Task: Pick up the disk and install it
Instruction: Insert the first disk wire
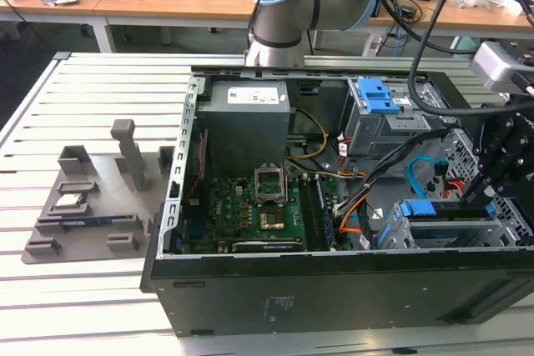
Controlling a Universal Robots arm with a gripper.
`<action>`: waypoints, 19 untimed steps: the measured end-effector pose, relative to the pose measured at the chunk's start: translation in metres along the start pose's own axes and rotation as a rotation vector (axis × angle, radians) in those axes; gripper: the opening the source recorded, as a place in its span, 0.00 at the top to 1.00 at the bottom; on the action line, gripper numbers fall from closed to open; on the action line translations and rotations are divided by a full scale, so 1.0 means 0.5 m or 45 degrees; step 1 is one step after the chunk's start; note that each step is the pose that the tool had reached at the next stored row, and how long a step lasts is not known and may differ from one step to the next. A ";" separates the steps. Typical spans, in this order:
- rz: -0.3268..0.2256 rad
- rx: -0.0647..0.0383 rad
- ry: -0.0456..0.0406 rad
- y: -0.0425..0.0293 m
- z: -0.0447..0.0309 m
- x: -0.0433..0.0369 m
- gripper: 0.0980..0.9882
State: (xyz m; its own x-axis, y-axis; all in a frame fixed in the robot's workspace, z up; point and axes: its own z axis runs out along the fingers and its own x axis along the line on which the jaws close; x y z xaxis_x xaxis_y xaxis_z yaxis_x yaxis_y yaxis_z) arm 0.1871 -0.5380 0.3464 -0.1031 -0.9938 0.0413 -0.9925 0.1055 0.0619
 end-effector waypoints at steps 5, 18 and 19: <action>0.018 -0.001 -0.002 0.000 0.002 0.000 0.93; 0.018 -0.001 -0.002 0.001 0.011 -0.003 0.93; 0.018 -0.001 -0.002 0.001 0.011 -0.003 0.93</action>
State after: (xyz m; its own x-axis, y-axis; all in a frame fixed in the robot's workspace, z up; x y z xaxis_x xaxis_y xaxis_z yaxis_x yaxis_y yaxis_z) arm 0.1865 -0.5365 0.3410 -0.1173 -0.9923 0.0408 -0.9909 0.1197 0.0620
